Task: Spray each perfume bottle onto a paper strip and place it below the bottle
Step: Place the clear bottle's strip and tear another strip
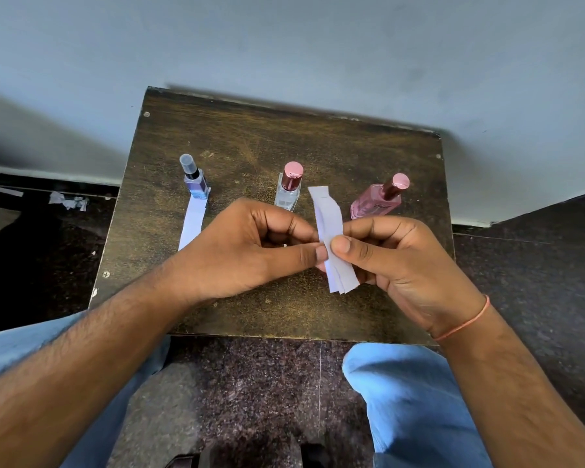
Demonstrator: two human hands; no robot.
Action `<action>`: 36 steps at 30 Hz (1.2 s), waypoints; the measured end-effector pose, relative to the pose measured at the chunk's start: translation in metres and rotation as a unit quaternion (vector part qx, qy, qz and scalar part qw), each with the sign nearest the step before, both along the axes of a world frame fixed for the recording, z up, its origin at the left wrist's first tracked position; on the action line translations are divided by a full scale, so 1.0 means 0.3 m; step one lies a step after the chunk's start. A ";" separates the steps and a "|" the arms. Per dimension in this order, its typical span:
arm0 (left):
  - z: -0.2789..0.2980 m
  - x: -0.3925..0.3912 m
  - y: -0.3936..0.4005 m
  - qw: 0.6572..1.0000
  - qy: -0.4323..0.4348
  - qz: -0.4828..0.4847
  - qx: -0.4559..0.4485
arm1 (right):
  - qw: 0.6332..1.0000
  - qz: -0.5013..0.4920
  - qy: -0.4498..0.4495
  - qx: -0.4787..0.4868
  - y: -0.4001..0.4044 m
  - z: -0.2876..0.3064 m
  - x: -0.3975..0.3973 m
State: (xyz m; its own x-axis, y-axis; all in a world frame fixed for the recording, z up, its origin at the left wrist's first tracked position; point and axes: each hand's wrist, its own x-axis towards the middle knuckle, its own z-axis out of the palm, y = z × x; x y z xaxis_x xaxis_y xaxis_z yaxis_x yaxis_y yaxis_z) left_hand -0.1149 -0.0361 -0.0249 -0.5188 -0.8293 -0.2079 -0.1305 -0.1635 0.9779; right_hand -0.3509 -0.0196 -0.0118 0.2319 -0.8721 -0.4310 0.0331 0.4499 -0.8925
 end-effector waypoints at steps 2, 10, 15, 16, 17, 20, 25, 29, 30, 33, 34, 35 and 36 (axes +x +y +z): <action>-0.004 0.000 0.001 1.000 -0.025 0.010 -0.014 | 1.000 0.013 0.014 0.001 0.000 0.008 0.006; 0.000 0.003 0.008 0.982 -0.162 0.045 -0.081 | 0.997 0.035 0.067 -0.004 0.003 0.015 0.007; 0.006 0.002 0.013 0.968 -0.218 0.032 -0.120 | 0.999 0.020 0.036 0.015 0.005 0.020 0.017; 0.007 0.000 0.015 0.963 -0.232 0.026 -0.132 | 0.999 0.016 0.027 0.020 0.004 0.021 0.021; 0.010 -0.003 0.018 0.958 -0.246 0.016 -0.147 | 0.999 0.012 0.025 0.025 0.004 0.023 0.025; 0.014 -0.007 0.021 0.942 -0.283 -0.010 -0.182 | 0.999 0.000 0.035 0.031 0.003 0.020 0.034; 0.020 0.000 0.016 0.927 -0.305 -0.015 -0.218 | 0.998 -0.022 -0.013 0.060 0.001 0.029 0.028; 0.037 -0.003 0.024 0.932 -0.267 -0.009 -0.246 | 0.998 -0.021 -0.004 0.066 0.000 0.030 0.034; 0.039 -0.005 0.025 0.931 -0.261 -0.016 -0.254 | 0.998 -0.021 0.003 0.066 0.000 0.029 0.036; 0.033 -0.009 0.028 0.930 -0.243 -0.013 -0.274 | 0.998 -0.019 0.019 0.065 0.002 0.033 0.037; 0.029 -0.010 0.027 0.930 -0.239 -0.007 -0.278 | 0.998 -0.014 0.024 0.065 0.002 0.036 0.038; 0.024 -0.011 0.027 0.930 -0.235 -0.002 -0.283 | 0.997 -0.009 0.027 0.067 0.003 0.038 0.039; 0.019 -0.012 0.027 0.929 -0.230 0.000 -0.289 | 0.997 -0.004 0.028 0.070 0.004 0.038 0.041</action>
State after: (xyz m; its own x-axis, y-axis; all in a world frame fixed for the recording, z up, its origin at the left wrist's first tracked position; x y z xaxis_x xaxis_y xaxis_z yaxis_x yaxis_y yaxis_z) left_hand -0.1185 -0.0281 -0.0191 -0.4842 -0.8720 0.0722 -0.5574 0.3710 0.7428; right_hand -0.3386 -0.0183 -0.0004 0.1972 -0.8043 -0.5605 -0.0120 0.5697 -0.8218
